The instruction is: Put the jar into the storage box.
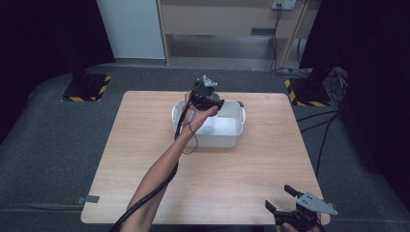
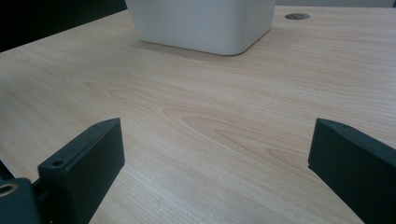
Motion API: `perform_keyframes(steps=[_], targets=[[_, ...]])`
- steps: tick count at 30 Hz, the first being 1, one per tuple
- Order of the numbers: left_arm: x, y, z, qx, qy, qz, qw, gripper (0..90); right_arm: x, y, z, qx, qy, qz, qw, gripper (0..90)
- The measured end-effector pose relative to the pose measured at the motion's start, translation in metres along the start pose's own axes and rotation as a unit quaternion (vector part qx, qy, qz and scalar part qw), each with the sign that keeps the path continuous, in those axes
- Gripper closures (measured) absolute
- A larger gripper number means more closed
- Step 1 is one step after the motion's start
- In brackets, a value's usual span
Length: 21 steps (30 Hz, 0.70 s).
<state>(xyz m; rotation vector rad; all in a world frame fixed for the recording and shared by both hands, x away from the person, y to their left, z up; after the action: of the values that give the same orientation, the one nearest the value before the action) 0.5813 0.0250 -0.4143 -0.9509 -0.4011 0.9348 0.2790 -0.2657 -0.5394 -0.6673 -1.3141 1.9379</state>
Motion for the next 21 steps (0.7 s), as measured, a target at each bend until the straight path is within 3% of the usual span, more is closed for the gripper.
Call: perform_keyframes(steps=[14,21], targets=[[0.0041,0.0073,-0.0038,-0.001,0.003,0.015,0.9999,32.3,0.0004,0.0002,-0.0005,0.001,-0.002,0.000,1.0000,3.5],[0.0014,0.0051,-0.0040,0.001,0.002,0.009,1.0000,24.6,0.0006,0.0002,-0.0005,0.001,-0.002,0.000,1.0000,3.5]])
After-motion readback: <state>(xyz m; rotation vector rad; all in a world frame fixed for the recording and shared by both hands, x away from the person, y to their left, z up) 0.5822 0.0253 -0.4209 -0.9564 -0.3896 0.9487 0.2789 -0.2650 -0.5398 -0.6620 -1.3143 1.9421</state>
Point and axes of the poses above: each handheld gripper's, and its own axes: z roughly backward along the jaws, y roughly out of its underside, x roughly to its left, the point moved 4 cm from there along -z, roughly forward along the jaws, and after that the axes turned 9 degrees about z, right-handed, at the moved point
